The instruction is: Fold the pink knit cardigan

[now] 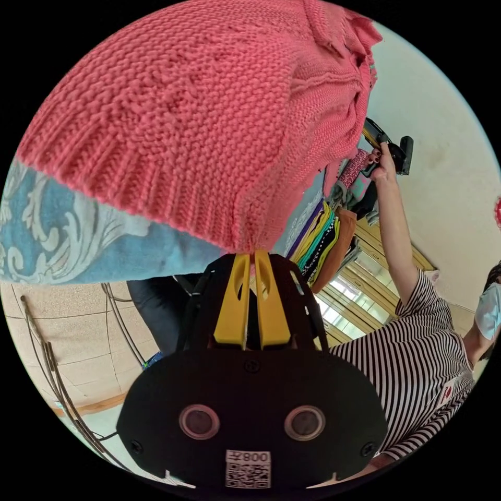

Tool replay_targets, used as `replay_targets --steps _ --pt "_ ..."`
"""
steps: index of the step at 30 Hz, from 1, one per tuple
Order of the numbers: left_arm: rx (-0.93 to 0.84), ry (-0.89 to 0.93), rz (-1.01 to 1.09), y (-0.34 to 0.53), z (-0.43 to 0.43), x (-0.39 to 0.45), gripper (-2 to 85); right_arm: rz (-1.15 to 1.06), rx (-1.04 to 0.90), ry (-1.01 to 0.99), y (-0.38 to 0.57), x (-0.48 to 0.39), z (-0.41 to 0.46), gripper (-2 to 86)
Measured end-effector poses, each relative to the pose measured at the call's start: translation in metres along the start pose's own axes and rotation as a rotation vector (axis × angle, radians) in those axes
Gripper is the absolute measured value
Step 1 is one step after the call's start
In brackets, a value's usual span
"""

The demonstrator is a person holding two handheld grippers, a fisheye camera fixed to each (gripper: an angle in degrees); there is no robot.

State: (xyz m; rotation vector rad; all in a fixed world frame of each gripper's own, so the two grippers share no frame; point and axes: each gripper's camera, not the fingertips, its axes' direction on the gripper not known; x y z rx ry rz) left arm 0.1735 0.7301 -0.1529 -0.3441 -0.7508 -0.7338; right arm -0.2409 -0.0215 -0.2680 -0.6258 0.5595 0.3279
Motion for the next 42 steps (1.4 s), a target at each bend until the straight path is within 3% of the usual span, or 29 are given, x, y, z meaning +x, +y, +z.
replay_targets --steps 11,18,20,25,33,38,42 --pt "-0.206 0.09 0.114 0.003 0.073 0.024 2.1 0.013 0.109 0.162 -0.008 0.029 -0.088 0.6" --pt "-0.13 -0.017 0.025 0.008 0.057 0.0 4.3 -0.023 0.031 0.299 -0.024 0.006 -0.055 0.2" --pt "-0.108 -0.033 0.008 0.024 0.037 -0.008 6.2 -0.027 0.07 0.261 -0.009 0.006 -0.057 0.5" --pt "0.043 -0.151 0.025 0.043 -0.019 -0.006 7.3 -0.042 0.156 -0.048 0.075 0.006 -0.057 4.2" --pt "0.349 -0.075 0.232 -0.049 -0.092 0.03 9.2 0.126 -0.06 -0.326 0.168 -0.005 0.044 6.4" --pt "0.403 0.026 0.167 -0.132 -0.112 0.02 8.8 0.164 -0.07 -0.322 0.183 -0.015 0.065 6.1" --pt "0.387 0.093 0.148 -0.139 -0.123 0.013 5.3 0.199 -0.06 -0.292 0.189 -0.02 0.072 6.0"
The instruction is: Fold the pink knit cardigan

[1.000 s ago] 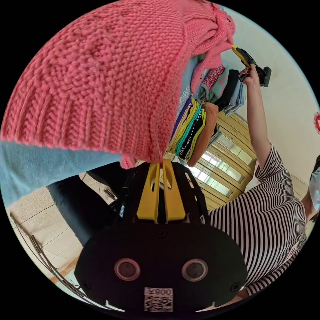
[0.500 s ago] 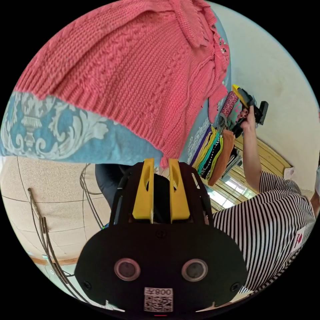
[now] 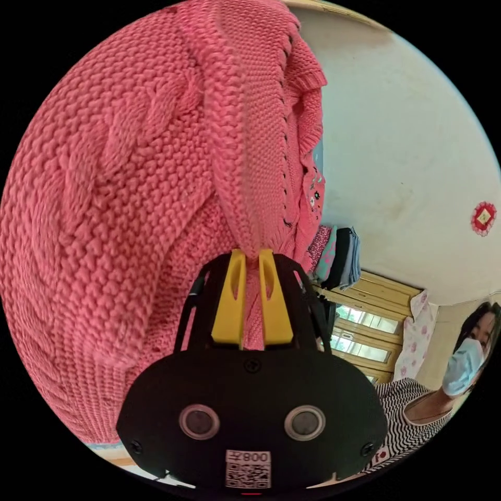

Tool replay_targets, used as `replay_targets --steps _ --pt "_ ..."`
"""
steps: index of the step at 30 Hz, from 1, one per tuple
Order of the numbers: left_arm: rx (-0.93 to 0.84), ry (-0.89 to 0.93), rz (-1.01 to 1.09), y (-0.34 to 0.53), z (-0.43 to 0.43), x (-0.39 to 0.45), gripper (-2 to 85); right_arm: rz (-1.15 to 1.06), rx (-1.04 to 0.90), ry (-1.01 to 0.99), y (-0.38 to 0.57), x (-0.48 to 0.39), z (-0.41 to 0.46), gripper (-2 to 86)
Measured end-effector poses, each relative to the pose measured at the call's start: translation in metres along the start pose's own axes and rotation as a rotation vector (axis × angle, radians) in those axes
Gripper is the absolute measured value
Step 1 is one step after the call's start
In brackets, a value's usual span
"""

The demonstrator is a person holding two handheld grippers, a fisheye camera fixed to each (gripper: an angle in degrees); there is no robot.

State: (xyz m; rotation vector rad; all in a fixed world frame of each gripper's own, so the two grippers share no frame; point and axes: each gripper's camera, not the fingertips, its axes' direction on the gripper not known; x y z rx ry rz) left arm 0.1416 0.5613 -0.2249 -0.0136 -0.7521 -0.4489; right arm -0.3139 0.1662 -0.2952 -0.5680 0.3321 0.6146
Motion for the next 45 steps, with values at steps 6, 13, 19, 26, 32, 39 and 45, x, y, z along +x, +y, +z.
replay_targets --steps 6,13,19,26,32,39,45 --pt "0.35 0.176 0.157 -0.003 -0.157 0.034 4.8 -0.016 -0.009 0.118 0.001 -0.021 0.009 6.3" --pt "0.962 0.115 0.002 0.046 -0.338 -0.016 9.0 0.014 0.063 0.252 0.012 -0.045 0.019 7.7" --pt "0.47 0.078 -0.163 0.051 -0.23 -0.065 9.1 0.085 0.068 0.304 0.013 -0.055 0.022 5.6" --pt "0.082 0.161 -0.037 0.042 -0.134 -0.037 7.6 0.15 0.124 0.159 0.019 -0.062 -0.015 3.9" --pt "-0.162 0.061 0.087 0.05 -0.09 0.001 7.8 -0.094 0.161 0.109 0.028 -0.152 -0.031 2.6" --pt "-0.314 -0.072 0.06 0.065 -0.05 0.012 9.9 -0.239 -0.087 -0.215 -0.012 -0.2 0.039 0.9" --pt "-0.353 -0.167 0.025 0.07 -0.028 0.023 10.4 -0.092 0.03 -0.098 -0.009 -0.131 -0.009 1.7"
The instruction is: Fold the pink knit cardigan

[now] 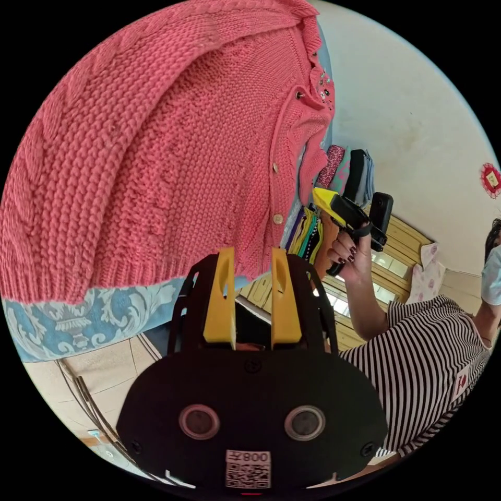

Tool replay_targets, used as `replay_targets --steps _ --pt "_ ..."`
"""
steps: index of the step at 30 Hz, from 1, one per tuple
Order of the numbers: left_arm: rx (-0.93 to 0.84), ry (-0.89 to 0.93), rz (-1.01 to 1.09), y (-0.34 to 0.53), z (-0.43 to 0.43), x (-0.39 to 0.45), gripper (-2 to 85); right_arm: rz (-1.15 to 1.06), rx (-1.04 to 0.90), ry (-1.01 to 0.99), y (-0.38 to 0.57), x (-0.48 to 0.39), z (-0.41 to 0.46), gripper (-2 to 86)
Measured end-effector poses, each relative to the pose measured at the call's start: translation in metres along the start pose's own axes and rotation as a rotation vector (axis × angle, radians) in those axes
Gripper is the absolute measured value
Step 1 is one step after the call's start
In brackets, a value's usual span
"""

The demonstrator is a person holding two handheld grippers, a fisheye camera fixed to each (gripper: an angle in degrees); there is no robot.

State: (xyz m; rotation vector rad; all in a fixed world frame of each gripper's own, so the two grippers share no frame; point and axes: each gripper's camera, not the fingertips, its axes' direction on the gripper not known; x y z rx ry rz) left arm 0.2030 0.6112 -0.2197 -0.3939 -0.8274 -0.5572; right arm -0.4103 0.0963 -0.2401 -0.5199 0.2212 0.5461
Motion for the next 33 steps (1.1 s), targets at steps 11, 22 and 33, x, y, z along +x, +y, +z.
replay_targets --steps 11,22,33 --pt "0.034 -0.627 0.08 -0.05 -0.033 0.049 6.0 0.093 0.087 0.714 -0.083 0.1 -0.09 8.3" --pt "-0.031 -0.534 0.046 -0.075 -0.03 0.077 1.3 -0.03 -0.173 1.033 -0.134 0.109 -0.114 2.0" --pt "-0.023 -0.505 0.013 -0.088 -0.035 0.101 1.1 0.22 0.096 0.921 -0.186 0.133 -0.23 1.1"
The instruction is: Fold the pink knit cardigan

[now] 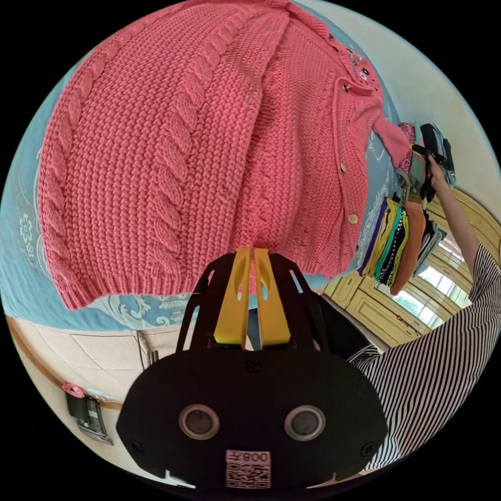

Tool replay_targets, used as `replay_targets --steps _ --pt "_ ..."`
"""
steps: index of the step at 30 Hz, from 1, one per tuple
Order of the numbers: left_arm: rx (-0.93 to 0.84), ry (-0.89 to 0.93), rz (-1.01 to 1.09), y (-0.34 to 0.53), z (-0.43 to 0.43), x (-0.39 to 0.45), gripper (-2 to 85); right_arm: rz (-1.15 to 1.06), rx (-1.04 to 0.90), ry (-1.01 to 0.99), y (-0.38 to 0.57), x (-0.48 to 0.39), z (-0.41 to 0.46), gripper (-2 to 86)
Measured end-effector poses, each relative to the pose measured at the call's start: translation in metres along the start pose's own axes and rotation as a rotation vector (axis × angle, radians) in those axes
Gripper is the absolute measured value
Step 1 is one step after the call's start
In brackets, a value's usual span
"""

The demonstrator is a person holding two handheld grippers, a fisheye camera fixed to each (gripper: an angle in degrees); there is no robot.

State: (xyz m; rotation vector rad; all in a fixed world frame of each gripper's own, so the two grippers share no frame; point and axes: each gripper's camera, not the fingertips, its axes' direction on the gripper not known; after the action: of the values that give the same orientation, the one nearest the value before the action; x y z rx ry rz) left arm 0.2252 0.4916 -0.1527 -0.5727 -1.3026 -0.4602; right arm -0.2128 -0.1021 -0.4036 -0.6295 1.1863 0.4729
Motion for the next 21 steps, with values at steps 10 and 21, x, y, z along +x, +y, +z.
replay_targets --steps 10,21 --pt "0.428 0.124 0.08 -0.069 -0.115 -0.001 6.7 -0.217 0.214 -0.463 -0.02 -0.07 -0.038 6.9" --pt "0.52 0.053 0.443 -0.259 -0.195 0.084 7.9 -0.434 0.168 -0.273 -0.062 -0.145 -0.013 6.6"
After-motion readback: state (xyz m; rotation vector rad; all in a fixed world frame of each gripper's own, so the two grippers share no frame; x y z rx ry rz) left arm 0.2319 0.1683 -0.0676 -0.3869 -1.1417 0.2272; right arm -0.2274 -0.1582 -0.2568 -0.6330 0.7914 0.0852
